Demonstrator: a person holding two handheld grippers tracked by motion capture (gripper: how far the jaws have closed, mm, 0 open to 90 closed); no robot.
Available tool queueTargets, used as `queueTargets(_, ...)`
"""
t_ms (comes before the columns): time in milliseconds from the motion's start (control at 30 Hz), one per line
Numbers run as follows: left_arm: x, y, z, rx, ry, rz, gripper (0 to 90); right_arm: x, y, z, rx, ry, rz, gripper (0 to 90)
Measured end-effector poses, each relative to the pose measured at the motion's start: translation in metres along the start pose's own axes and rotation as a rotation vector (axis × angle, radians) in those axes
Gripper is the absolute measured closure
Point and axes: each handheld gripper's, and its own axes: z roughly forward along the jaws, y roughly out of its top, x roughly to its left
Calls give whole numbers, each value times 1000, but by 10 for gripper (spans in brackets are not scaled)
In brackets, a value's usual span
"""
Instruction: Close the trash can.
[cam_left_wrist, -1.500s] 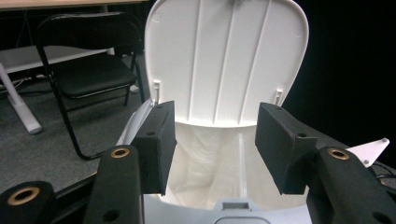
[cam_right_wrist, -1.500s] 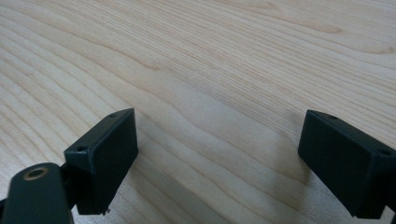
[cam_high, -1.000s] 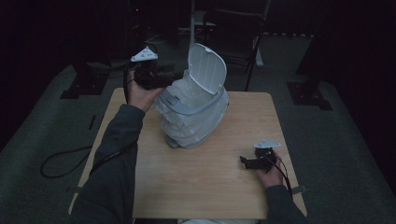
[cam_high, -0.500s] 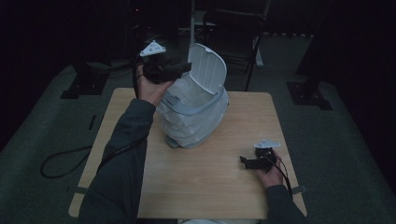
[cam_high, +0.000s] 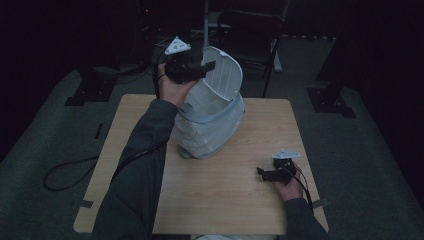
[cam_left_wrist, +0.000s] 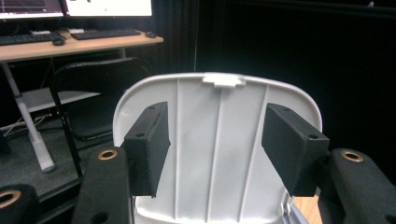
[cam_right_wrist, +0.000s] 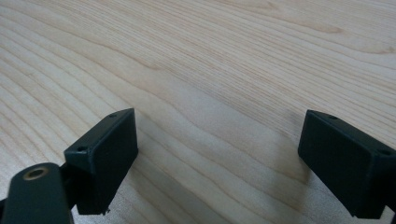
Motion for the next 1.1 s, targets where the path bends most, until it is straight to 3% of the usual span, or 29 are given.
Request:
queueTargets(133, -3, 7, 4, -29, 20, -28, 417, 0, 0, 0, 0, 0, 0, 112)
queueTargets(400, -12, 18, 18, -52, 60, -39, 418, 0, 0, 0, 1, 0, 1, 112)
queueTargets(500, -19, 23, 33, -45, 89, -47, 418, 0, 0, 0, 1, 0, 1, 112)
queueTargets(567, -24, 24, 38, -37, 114, -26, 417, 0, 0, 0, 2, 0, 1, 112)
queueTargets(733, -31, 26, 50, -12, 154, -19, 420, 0, 0, 0, 2, 0, 1, 112)
queueTargets(800, -34, 25, 56, 5, 192, 8, 425, 0, 0, 0, 1, -2, 2, 112)
queueTargets(967, -39, 26, 57, 25, 236, 49, 436, 0, 0, 0, 1, -2, 2, 112)
queueTargets(1100, -40, 28, 53, 41, 241, 52, 441, 0, 0, 0, 2, -2, 3, 112)
